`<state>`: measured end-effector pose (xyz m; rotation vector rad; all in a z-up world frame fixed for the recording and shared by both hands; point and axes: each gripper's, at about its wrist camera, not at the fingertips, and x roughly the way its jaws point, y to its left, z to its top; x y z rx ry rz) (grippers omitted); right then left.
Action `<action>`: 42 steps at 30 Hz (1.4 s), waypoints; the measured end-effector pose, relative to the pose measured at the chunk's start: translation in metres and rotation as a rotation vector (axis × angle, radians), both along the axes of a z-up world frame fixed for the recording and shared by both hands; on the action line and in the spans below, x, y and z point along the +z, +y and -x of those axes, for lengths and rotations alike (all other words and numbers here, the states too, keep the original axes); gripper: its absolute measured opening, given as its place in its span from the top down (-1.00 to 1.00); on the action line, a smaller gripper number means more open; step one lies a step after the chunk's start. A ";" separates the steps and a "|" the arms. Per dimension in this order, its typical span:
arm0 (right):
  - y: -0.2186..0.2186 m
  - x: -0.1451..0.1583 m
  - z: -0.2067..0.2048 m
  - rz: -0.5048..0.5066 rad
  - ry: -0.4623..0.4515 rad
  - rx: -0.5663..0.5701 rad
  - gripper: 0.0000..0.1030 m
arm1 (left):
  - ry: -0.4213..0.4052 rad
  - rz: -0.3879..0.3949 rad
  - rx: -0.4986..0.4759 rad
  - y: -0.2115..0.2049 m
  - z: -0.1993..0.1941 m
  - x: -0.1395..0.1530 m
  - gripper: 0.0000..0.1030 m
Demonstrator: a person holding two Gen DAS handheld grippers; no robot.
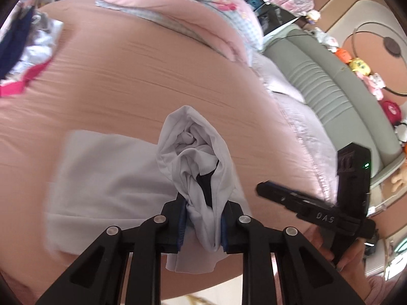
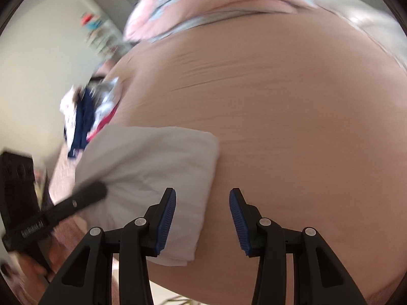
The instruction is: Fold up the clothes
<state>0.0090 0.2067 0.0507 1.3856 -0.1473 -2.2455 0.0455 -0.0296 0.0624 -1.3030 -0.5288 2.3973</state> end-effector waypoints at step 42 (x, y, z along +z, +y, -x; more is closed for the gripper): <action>0.047 -0.004 -0.021 -0.082 -0.069 -0.080 0.69 | -0.187 -0.091 -0.002 -0.015 -0.010 -0.042 0.20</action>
